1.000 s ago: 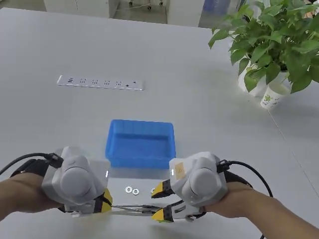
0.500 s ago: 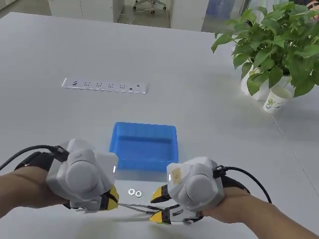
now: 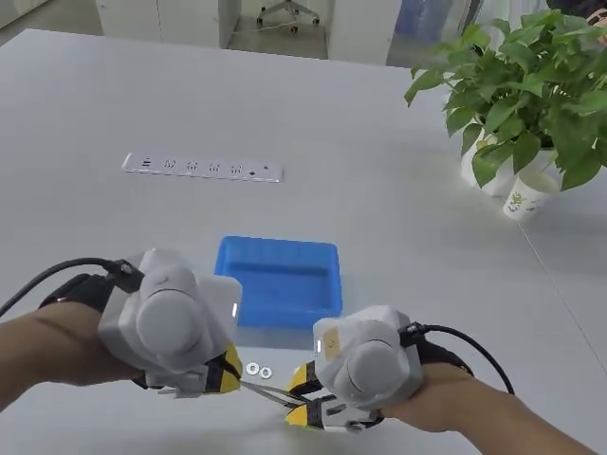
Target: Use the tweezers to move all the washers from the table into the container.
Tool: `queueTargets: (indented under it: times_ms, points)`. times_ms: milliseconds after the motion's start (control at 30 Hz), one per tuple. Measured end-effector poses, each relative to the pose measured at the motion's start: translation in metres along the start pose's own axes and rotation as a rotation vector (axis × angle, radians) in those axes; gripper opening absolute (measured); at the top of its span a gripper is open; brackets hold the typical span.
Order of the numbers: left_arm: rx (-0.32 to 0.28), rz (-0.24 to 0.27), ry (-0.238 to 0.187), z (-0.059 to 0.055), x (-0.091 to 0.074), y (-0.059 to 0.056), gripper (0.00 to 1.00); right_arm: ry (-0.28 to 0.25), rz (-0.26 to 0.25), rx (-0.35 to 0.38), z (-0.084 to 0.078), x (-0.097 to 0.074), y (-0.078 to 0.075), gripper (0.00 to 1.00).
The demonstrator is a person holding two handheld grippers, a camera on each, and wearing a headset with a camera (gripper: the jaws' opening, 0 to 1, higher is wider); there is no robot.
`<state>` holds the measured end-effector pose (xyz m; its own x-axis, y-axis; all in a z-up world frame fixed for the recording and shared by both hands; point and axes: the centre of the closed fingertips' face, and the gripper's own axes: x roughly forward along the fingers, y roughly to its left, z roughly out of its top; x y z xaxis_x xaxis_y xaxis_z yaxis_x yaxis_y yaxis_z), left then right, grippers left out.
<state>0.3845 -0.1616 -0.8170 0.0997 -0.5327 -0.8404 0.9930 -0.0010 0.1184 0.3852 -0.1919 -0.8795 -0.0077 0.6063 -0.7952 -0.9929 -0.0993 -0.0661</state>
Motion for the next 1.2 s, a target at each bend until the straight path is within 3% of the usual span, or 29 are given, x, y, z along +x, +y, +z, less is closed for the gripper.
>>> queueTargets:
  times_ms: [233,500,800,1067,1200]
  points:
    - [0.017,0.015,-0.023,0.012,-0.01,0.003,0.05,-0.023,-0.022,0.017,0.005,-0.005,-0.004,0.12]
    - [0.026,0.021,-0.081,0.032,-0.02,0.005,0.05,-0.054,-0.034,0.03,0.014,-0.006,-0.005,0.12]
    - [0.036,0.014,-0.135,0.049,-0.02,0.005,0.05,-0.09,-0.034,0.055,0.022,-0.004,-0.003,0.12]
    - [0.03,-0.009,-0.164,0.057,-0.016,0.003,0.05,-0.099,-0.026,0.069,0.019,-0.004,0.0,0.11]
    - [0.055,-0.006,-0.169,0.058,-0.015,0.004,0.06,-0.099,-0.026,0.069,0.019,-0.004,0.0,0.11]
